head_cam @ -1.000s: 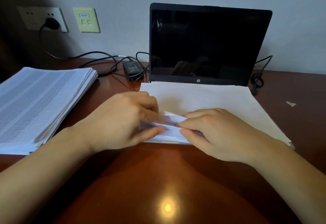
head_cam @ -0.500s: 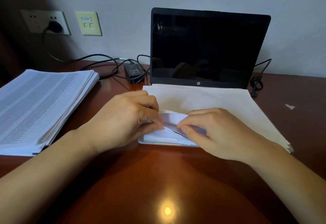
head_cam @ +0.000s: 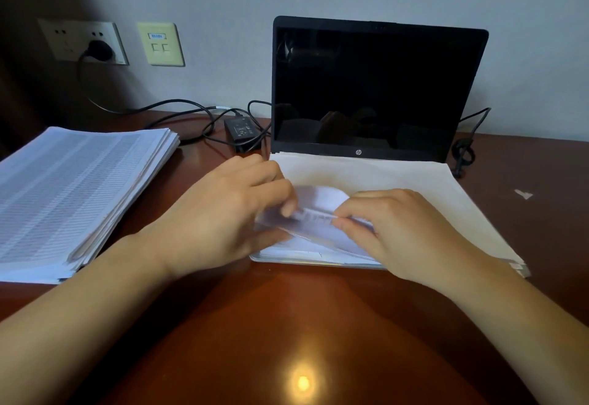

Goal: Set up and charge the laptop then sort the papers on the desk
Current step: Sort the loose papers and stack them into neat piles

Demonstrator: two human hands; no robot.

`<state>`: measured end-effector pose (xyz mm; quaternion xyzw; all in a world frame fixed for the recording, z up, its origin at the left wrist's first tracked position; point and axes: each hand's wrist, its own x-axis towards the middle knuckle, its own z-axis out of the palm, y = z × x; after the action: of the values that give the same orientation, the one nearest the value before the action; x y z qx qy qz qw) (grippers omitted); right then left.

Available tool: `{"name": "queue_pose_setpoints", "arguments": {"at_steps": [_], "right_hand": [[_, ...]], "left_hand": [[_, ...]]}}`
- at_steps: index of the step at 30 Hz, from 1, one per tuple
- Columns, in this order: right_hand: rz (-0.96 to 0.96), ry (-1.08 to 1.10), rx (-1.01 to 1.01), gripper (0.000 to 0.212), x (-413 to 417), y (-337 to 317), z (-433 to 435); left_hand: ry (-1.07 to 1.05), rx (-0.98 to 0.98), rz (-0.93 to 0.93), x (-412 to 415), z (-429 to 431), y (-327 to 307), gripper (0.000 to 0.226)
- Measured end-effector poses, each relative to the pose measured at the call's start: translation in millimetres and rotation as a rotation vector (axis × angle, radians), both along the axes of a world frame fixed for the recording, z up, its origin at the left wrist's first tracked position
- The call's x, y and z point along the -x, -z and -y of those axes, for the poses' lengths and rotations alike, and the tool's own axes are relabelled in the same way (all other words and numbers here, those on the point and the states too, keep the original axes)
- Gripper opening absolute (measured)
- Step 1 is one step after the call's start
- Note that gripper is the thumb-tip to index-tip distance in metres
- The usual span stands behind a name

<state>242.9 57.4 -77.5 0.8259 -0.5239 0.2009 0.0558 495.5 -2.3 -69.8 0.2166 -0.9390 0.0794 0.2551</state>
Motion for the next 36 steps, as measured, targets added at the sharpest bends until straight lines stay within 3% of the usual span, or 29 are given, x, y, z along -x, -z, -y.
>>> {"name": "queue_pose_setpoints", "arguments": {"at_steps": [3, 7, 13, 20, 25, 28, 32, 33, 36], "right_hand": [[0.057, 0.135, 0.081, 0.016, 3.6, -1.3, 2.4], [0.109, 0.242, 0.157, 0.015, 7.8, -4.4, 2.9], [0.078, 0.100, 0.181, 0.018, 0.1, -6.4, -3.7], [0.070, -0.042, 0.068, 0.012, -4.1, -7.5, -8.4], [0.039, -0.109, 0.031, 0.022, -4.9, -5.5, -8.4], [-0.001, -0.112, 0.024, 0.030, -5.6, -5.5, -7.5], [0.022, -0.088, 0.037, 0.026, -4.9, -0.7, -4.1], [0.040, -0.072, 0.042, 0.027, -4.1, 0.4, -3.0], [0.073, 0.038, 0.095, 0.029, 0.1, 1.6, -0.2]], "left_hand": [[0.027, 0.067, 0.065, 0.5, 1.9, 2.1, 0.014], [0.039, 0.009, 0.106, -0.5, 6.6, 9.0, 0.026], [0.014, -0.064, 0.121, -1.8, 13.0, 14.8, 0.018], [0.041, -0.153, 0.010, -3.2, 11.2, 10.3, 0.015], [0.009, -0.208, -0.076, -1.9, 9.6, 7.9, 0.008], [-0.004, -0.192, -0.127, 0.4, 6.3, 5.8, 0.009], [0.006, -0.105, -0.155, 0.0, 5.8, 5.2, 0.007], [0.012, -0.083, -0.137, -0.6, 6.5, 6.0, 0.015], [-0.006, -0.073, -0.034, -1.8, 9.6, 9.7, 0.067]]}}
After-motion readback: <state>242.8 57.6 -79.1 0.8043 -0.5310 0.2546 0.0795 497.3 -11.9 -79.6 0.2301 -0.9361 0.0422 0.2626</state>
